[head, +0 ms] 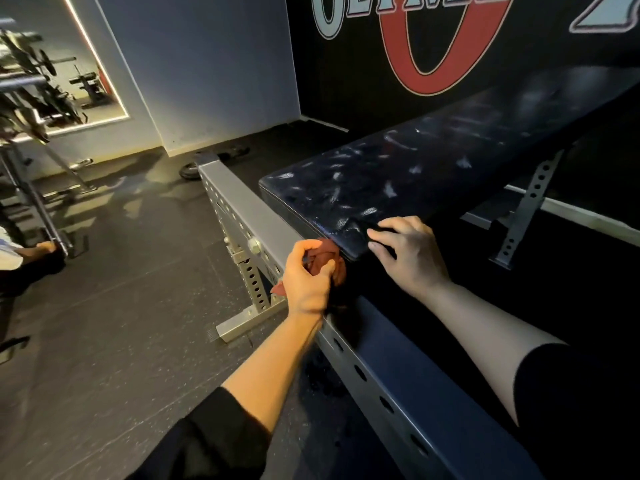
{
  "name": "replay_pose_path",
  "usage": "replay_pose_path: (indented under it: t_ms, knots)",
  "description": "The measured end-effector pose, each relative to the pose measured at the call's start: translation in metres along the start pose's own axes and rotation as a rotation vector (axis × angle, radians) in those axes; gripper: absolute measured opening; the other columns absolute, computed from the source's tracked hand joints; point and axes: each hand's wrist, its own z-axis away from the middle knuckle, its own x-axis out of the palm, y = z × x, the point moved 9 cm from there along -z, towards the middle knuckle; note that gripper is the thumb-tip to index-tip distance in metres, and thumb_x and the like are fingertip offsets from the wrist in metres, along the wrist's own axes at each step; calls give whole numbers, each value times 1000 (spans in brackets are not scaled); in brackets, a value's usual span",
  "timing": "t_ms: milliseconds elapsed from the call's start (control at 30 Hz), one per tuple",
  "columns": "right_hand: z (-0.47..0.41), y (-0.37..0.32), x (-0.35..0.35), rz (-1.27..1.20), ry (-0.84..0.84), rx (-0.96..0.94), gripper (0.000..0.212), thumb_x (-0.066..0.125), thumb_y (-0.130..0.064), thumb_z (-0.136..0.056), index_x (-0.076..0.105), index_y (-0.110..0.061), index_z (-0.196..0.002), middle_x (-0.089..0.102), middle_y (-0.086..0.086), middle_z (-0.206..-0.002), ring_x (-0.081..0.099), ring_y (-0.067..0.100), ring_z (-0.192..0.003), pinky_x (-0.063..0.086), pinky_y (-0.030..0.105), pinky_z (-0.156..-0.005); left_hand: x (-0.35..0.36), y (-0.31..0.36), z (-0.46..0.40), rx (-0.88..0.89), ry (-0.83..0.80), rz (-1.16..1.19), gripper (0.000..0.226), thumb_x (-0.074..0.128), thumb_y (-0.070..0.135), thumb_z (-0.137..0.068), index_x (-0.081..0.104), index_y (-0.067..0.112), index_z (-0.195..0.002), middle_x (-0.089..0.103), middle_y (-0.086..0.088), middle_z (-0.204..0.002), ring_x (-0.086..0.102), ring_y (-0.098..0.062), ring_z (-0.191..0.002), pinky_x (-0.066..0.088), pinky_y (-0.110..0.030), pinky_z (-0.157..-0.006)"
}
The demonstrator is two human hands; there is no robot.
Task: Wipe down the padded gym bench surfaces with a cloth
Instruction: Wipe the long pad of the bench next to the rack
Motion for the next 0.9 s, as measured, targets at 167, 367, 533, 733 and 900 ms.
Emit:
replay_pose_path:
  t_ms: [167, 367, 533, 733, 900]
  knots:
    - [10, 4, 4, 9, -64, 37, 34, 67, -21, -85, 67, -18, -119, 64, 6, -120, 57, 29, -109, 46, 44, -94, 9, 13, 14, -86, 150, -41, 27, 59, 4, -77, 56, 25, -95, 64, -3, -99, 61, -18, -93, 51, -43, -88]
    - [23, 10, 12, -82, -259, 144, 42, 56, -28, -93, 52, -28, -136, 43, -6, -147, 34, 15, -137, 20, 45, -114, 17, 26, 51, -68, 115, -38, 34, 65, -1, -78, 54, 26, -95, 62, -3, -100, 60, -12, -92, 52, -42, -88]
    - [48, 15, -28, -670, -157, 397, 34, 65, -35, -87, 69, -20, -117, 68, -3, -116, 60, 10, -111, 45, 28, -100, 30, 70, 79, 13, 8, 208, 36, 68, -5, -79, 49, 10, -105, 57, 2, -96, 61, 3, -81, 55, -23, -69]
    - [77, 33, -112, -673, -5, 481, 22, 73, -14, -81, 73, -11, -102, 74, -1, -94, 68, 10, -86, 54, 27, -82, 98, 118, 102, 55, -348, 167, 61, 81, 17, -56, 48, 30, -105, 54, -16, -114, 61, -26, -98, 57, -40, -78]
    - [155, 86, -246, -343, 296, 705, 22, 60, -4, -89, 72, -9, -107, 70, -2, -103, 63, 8, -94, 47, 24, -87, 189, 163, 178, 9, -808, 394, 46, 73, 6, -80, 53, 20, -120, 64, -8, -112, 64, -18, -102, 53, -35, -90]
